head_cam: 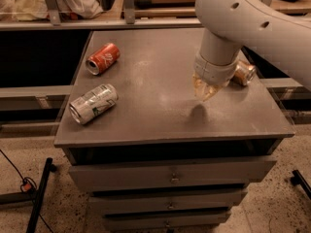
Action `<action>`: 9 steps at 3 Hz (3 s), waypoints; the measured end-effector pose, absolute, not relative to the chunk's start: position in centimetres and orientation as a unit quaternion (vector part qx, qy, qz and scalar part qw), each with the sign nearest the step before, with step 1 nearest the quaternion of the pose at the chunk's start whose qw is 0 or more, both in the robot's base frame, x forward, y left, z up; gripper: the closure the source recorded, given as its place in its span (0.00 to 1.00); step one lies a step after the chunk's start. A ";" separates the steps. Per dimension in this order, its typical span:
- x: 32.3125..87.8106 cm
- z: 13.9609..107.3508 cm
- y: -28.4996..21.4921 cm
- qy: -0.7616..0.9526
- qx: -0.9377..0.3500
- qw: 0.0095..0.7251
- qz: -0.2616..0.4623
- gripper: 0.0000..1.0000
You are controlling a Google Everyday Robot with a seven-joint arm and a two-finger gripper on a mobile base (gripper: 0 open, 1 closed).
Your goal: Place orange can upright
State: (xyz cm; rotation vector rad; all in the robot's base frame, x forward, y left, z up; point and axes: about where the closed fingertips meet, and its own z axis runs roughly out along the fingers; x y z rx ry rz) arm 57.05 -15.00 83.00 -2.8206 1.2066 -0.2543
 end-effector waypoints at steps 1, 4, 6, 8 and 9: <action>57.7 84.8 -14.8 0.409 -0.908 0.046 -0.078 1.00; 60.2 90.1 -12.5 0.603 -0.787 0.130 0.011 0.84; 61.8 90.1 -12.7 0.694 -0.704 0.151 0.023 0.36; 62.1 89.9 -12.4 0.692 -0.705 0.154 0.022 0.00; 62.1 89.8 -12.4 0.692 -0.705 0.155 0.022 0.00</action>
Offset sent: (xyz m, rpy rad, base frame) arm 0.0120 0.0142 0.0782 0.2444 0.1008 -0.3103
